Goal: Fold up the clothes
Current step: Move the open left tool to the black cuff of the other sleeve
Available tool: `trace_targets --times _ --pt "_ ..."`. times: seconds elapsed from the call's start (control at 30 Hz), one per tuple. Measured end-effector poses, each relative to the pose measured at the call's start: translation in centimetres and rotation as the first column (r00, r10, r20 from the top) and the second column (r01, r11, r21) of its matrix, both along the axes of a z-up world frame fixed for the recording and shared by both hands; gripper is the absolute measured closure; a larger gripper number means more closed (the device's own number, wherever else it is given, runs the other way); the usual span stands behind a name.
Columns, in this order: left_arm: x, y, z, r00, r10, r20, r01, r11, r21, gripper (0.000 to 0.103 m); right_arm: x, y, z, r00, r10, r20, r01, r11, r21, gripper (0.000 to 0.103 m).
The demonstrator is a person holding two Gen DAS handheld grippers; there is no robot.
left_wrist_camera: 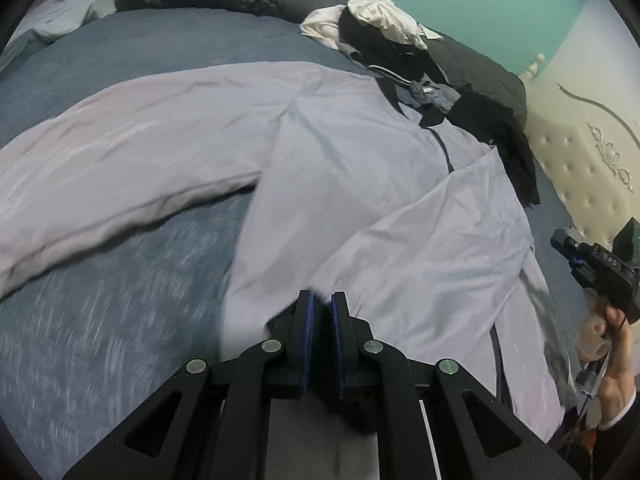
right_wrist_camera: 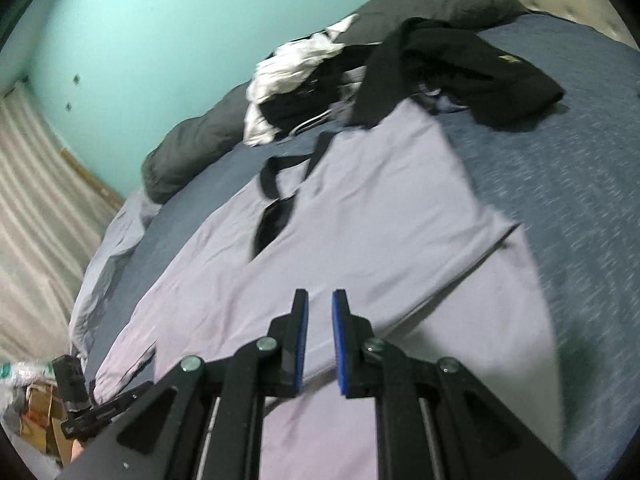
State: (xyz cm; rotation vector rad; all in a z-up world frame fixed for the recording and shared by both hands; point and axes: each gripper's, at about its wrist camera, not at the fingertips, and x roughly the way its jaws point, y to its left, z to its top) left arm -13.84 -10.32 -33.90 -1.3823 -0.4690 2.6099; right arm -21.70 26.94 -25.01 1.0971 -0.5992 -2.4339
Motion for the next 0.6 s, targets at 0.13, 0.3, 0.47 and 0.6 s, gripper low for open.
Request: trace_targets --times 0.13,0.3,0.47,0.6 --pt "2.1 -1.5 0.5 0.999 0.033 -0.007 -0.033 0.999 -0.024 0.093 2.3 -1.7 -0.2 0.999 0.044 -0.015 -0.044 0.999 -0.013 0.092" --pt "4.5 -4.8 1.6 0.994 0.106 -0.009 -0.106 0.994 -0.013 0.093 3.7 -2.0 -0.3 0.997 0.067 -0.024 -0.068 0.997 -0.029 0.092" --pt "6.6 -10.4 2.1 0.970 0.242 0.035 -0.242 0.970 0.014 0.093 3.3 -1.6 -0.1 0.999 0.047 -0.022 -0.048 0.996 -0.079 0.092" --pt "8.5 -15.2 2.2 0.924 0.377 0.063 -0.380 0.923 0.057 0.077 3.2 -1.6 -0.2 0.999 0.044 -0.019 -0.045 0.995 -0.089 0.092"
